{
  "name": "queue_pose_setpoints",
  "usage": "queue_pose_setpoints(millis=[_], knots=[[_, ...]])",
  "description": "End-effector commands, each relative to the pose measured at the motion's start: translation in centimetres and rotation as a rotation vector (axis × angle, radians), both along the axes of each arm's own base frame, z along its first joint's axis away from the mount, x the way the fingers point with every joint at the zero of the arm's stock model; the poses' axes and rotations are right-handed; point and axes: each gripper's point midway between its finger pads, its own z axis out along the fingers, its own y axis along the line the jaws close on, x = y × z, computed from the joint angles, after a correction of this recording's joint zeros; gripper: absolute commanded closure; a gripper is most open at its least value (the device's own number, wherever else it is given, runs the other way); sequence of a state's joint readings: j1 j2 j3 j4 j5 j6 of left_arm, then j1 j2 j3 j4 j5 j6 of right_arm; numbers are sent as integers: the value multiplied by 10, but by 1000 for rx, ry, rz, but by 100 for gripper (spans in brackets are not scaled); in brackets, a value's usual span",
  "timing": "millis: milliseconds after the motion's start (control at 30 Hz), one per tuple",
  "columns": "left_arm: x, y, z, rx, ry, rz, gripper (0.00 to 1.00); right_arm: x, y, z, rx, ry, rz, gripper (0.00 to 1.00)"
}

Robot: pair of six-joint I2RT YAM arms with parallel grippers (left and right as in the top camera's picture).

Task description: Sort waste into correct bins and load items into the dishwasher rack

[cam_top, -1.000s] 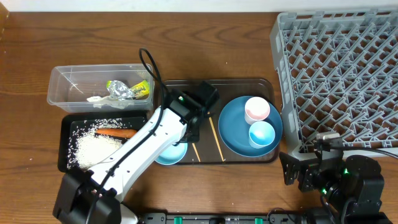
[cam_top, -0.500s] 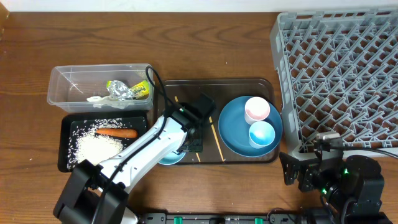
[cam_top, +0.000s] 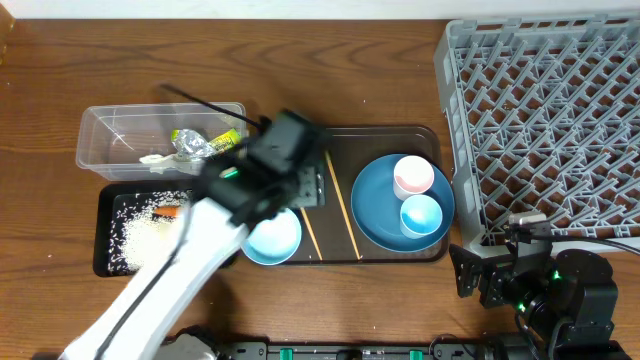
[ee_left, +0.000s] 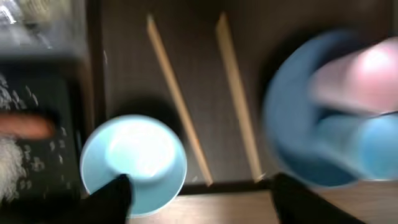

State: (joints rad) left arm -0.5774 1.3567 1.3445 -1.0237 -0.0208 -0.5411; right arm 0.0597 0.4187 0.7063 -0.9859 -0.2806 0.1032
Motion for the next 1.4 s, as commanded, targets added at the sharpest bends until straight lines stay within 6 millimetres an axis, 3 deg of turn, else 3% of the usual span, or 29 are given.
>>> queue_pose_setpoints(millis=[0,233,400,567,733,967,1100,1133,1167,1300,1367], knots=[[-2,10,38,-66,-109,17,11,0,2,7,8,-17,7,1],[-14,20,67,-121,-198,22,3,-1,11,10,90,-1,5,1],[-14,20,68,-123,-201,22,1,0,21,18,114,-33,72,1],[-13,20,66,-119,-195,22,0,12,18,19,157,12,4,1],[-14,20,66,-119,-195,22,2,42,17,38,77,68,41,1],[-14,20,66,-119,-195,22,2,104,-11,77,-154,213,-18,1],[-14,20,66,-119,-195,22,2,127,-17,83,-221,262,-6,1],[-14,20,66,-119,-195,22,2,130,-18,80,-231,268,-10,9],[-14,20,66,-119,-195,22,2,134,-21,75,-247,280,-22,25],[-14,20,66,-119,-195,22,2,143,-27,45,-287,374,-32,43],[-14,20,66,-119,-195,22,2,147,-29,28,-308,427,-35,58]])
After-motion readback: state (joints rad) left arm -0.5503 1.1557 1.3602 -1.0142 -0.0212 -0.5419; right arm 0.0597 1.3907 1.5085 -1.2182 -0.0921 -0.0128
